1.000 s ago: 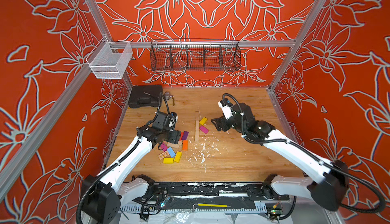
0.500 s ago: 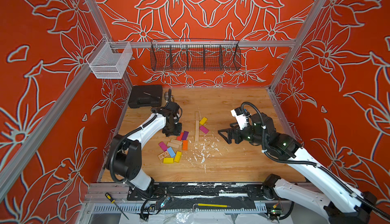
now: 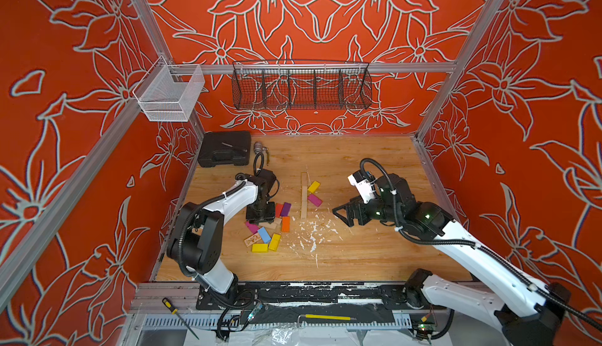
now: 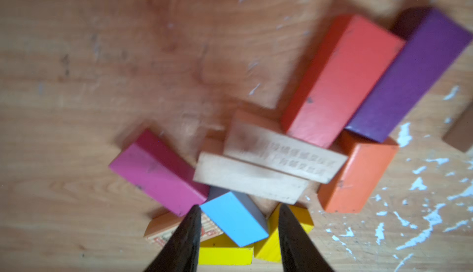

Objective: Assemble the letter k with building blocks
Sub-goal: Pick up the building block from the center of the board.

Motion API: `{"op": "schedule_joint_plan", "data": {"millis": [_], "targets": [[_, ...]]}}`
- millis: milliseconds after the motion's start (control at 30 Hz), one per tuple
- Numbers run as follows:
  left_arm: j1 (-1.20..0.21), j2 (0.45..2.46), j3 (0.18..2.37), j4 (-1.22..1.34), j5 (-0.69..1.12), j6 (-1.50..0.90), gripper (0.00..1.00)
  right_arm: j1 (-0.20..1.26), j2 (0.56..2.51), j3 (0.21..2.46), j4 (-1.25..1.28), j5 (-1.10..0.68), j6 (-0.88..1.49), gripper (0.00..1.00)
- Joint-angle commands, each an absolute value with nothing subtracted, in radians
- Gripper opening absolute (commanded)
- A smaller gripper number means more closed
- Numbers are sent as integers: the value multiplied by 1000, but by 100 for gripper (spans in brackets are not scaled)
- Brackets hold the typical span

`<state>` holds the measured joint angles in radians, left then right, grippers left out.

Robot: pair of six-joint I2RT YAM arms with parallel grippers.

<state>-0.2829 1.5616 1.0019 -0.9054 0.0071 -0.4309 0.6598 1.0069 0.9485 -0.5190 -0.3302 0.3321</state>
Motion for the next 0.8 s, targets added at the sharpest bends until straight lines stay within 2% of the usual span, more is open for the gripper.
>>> {"op": "schedule_joint_plan", "data": {"millis": [0, 67, 200, 267, 533, 767], "targets": [[-260, 1452, 924, -911, -58, -582, 51, 657, 1013, 950, -499, -365, 325, 98], [-242, 1392, 869, -877, -54, -617, 53, 657, 1014, 936, -475, -370, 332, 98], [-178, 1328, 816, -848, -72, -663, 65, 657, 1015, 931, -463, -379, 341, 98], [-141, 1324, 804, -822, -43, -653, 66, 657, 1014, 931, -463, -382, 345, 98], [-92, 1431, 851, -793, 4, -608, 66, 657, 986, 919, -469, -361, 360, 98], [-87, 1487, 848, -758, 27, -617, 55, 657, 988, 917, -474, -350, 367, 98]]}}
